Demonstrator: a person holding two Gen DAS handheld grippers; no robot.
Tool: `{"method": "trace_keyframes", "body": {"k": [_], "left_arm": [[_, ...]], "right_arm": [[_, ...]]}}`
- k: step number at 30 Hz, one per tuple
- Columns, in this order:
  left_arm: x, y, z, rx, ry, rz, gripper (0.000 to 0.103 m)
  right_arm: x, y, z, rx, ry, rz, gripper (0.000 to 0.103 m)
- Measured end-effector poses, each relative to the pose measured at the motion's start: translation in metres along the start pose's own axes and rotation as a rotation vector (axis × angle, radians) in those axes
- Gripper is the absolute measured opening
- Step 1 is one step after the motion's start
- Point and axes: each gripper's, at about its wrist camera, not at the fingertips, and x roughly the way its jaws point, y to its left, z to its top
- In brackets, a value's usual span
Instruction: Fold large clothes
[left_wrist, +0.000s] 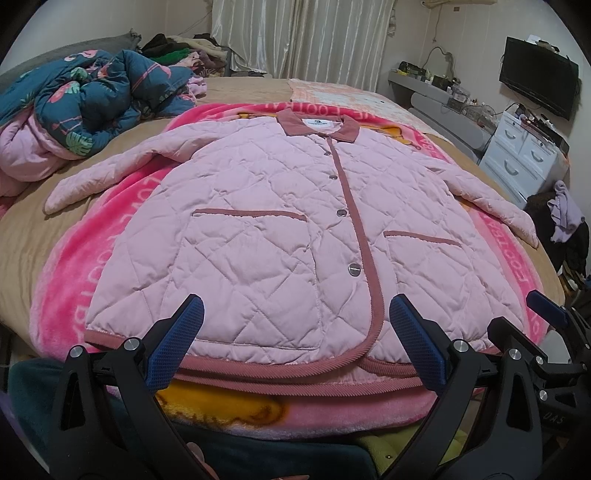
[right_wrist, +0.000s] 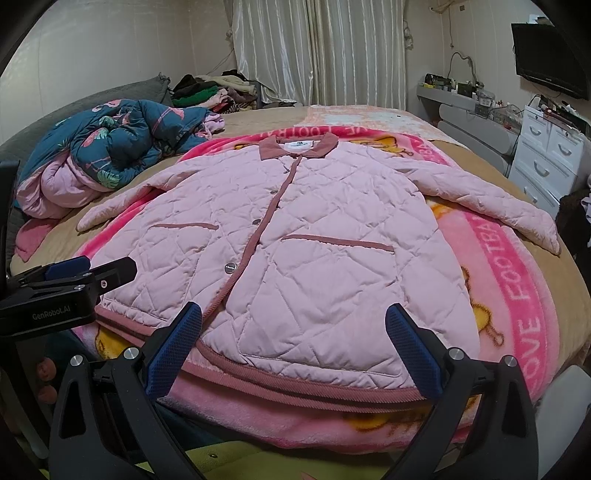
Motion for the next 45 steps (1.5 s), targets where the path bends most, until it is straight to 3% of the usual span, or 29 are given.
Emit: {"method": "trace_keyframes", "body": {"k": [21, 32, 45], "left_arm": [[0.010, 0.005, 0.017, -0.007, -0.001, 0.029, 0.094], [0.013, 0.011, 0.050, -0.042, -0.010, 0.069, 0.094], [0.038, -0.019, 0.100, -0.020, -0.002, 0.043, 0.094]], "right_arm": [[0.022, -0.002, 0.017, 0.012, 0.026, 0.056, 0.099], [0.040, -0.018, 0.058, 0.036, 0.006, 0.082, 0.099], [0.062, -0.056, 0.107, 0.081, -0.029, 0.101, 0.099]]}}
